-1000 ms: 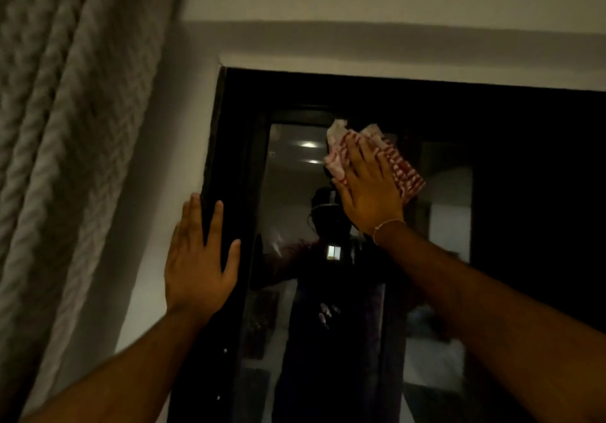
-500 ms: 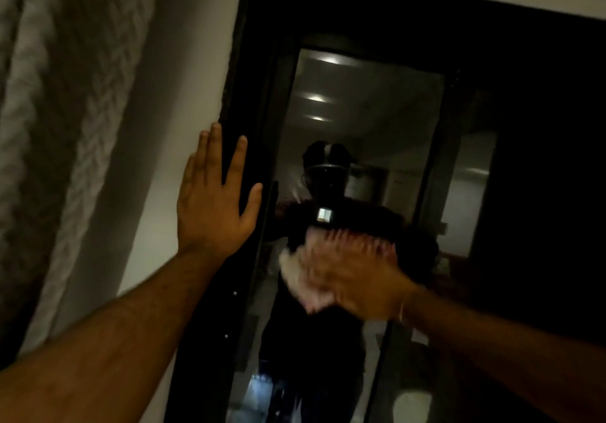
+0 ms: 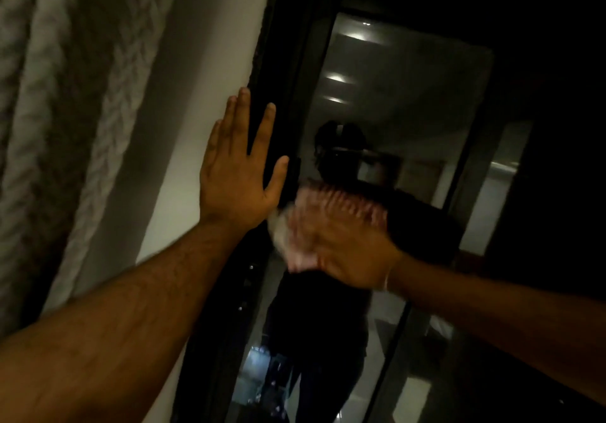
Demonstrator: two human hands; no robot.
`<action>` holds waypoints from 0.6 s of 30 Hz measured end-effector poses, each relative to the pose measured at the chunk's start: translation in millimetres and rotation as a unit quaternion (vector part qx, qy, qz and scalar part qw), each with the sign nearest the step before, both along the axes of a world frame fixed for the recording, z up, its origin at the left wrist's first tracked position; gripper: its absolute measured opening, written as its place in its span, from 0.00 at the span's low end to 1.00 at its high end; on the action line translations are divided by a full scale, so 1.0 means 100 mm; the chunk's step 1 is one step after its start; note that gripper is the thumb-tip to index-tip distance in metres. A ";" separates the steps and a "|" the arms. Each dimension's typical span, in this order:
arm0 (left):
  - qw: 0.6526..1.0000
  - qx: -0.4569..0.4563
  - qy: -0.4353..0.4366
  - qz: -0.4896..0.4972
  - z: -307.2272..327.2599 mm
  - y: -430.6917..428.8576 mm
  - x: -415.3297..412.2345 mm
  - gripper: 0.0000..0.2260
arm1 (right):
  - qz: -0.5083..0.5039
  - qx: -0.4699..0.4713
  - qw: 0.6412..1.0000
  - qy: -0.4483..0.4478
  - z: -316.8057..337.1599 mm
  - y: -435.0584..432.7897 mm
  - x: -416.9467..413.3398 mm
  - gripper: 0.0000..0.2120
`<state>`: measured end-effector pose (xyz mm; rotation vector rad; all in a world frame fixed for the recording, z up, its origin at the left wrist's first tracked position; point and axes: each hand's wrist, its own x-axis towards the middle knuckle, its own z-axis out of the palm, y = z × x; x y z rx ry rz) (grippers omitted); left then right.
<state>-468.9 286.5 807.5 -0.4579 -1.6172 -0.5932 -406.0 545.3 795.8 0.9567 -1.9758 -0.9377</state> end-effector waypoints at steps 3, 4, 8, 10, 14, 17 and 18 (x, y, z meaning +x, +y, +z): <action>1.000 0.001 0.007 -0.006 -0.01 0.00 0.01 0.34 | -0.015 0.132 0.989 -0.070 -0.42 0.09 -0.01 0.26; 1.000 0.002 0.011 -0.008 -0.01 0.00 0.01 0.33 | -0.003 0.113 0.992 -0.062 -0.24 0.06 -0.06 0.25; 1.000 0.000 0.005 -0.002 -0.01 0.00 0.02 0.33 | -0.046 -0.085 0.990 0.100 1.15 -0.14 -0.12 0.29; 1.000 -0.001 0.001 -0.007 -0.02 0.00 0.03 0.33 | -0.067 -0.164 0.967 0.182 1.74 -0.18 -0.13 0.30; 1.000 -0.003 0.004 -0.016 -0.02 -0.01 0.03 0.32 | -0.089 -0.238 0.939 0.233 1.59 -0.47 -0.21 0.30; 1.000 -0.003 0.007 -0.013 -0.02 -0.02 0.03 0.32 | -0.021 -0.180 0.972 0.152 0.50 -0.56 -0.35 0.27; 1.000 -0.003 0.010 -0.013 -0.02 -0.02 0.03 0.31 | -0.004 -0.117 0.987 0.113 0.01 -0.49 -0.36 0.24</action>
